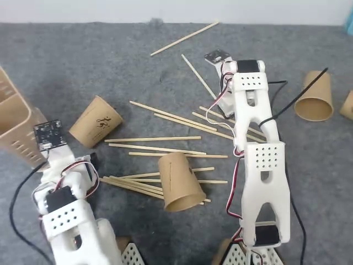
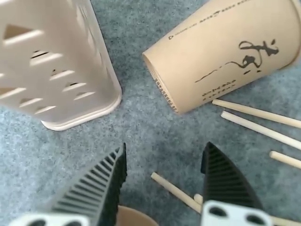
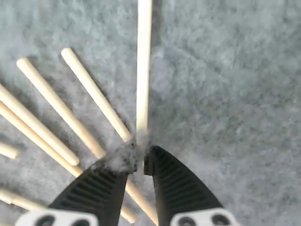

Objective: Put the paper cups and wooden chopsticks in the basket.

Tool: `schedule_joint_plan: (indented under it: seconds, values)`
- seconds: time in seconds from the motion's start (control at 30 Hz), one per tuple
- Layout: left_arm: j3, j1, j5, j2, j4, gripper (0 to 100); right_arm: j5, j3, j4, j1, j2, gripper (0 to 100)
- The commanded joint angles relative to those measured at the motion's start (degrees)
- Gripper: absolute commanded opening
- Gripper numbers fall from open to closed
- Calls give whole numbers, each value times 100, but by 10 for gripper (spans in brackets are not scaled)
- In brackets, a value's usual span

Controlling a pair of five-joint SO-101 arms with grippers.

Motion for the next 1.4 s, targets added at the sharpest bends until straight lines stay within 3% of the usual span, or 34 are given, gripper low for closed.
schedule_joint_plan:
  seconds: [0.0, 0.23, 0.67, 0.93, 1.2, 1.37]
  values:
    - [-22, 44, -9, -167, -105, 247, -202, -149, 312, 127, -716, 8]
    - [-31, 62, 0, -167, -114, 247, -686, -149, 110, 127, -1270, 8]
    - [-40, 62, 0, -167, -123, 247, -475, -149, -1525, 189, -1358, 7]
    - [-57, 70, 0, -167, -123, 247, -492, -149, -690, 303, -1376, 7]
    - [-171, 70, 334, -141, -79, 247, -1204, -149, 611, 752, -1877, 7]
    - [-338, 105, 352, -114, 0, 247, -1363, 554, 734, 1121, -2246, 7]
